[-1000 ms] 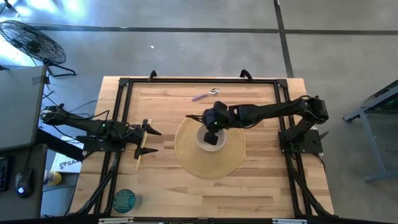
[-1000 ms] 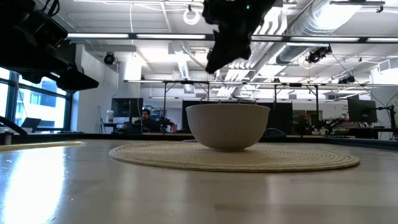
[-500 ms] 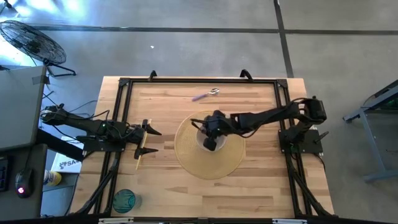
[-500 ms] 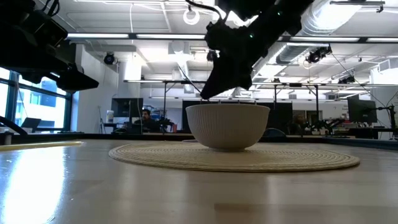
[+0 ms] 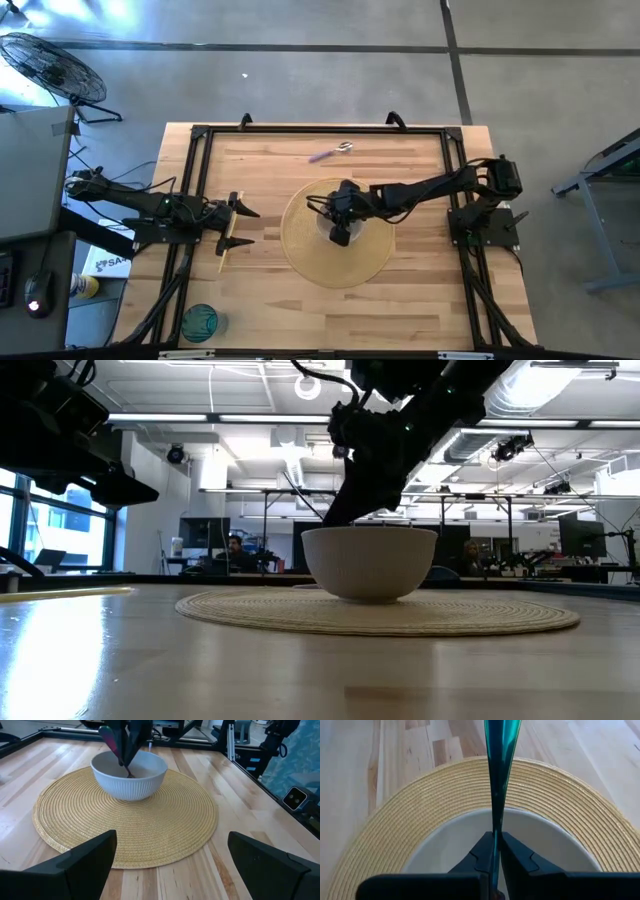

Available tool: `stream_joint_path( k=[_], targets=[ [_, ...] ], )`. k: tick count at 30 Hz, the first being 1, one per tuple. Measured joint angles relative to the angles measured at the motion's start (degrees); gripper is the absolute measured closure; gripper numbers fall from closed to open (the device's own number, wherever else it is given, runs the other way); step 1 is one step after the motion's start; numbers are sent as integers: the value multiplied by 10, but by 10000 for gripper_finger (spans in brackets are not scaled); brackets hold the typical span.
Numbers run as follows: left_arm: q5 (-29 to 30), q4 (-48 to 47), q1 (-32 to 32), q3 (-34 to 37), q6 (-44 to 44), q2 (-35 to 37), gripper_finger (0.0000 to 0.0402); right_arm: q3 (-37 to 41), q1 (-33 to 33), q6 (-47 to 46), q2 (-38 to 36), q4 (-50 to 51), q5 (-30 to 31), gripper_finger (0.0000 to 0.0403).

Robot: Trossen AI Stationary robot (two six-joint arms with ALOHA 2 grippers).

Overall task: Pick & Place Utensil
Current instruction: Put the blue fork into the white bowl on the table placemat

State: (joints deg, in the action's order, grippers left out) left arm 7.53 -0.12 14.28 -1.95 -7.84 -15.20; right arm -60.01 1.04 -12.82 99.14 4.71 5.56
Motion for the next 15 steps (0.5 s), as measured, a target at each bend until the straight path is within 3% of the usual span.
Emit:
stream_joint_path(
  k=[15],
  targets=[
    [0, 0, 0, 0, 0, 0, 24, 0, 0, 7, 29, -30, -16, 377]
  ],
)
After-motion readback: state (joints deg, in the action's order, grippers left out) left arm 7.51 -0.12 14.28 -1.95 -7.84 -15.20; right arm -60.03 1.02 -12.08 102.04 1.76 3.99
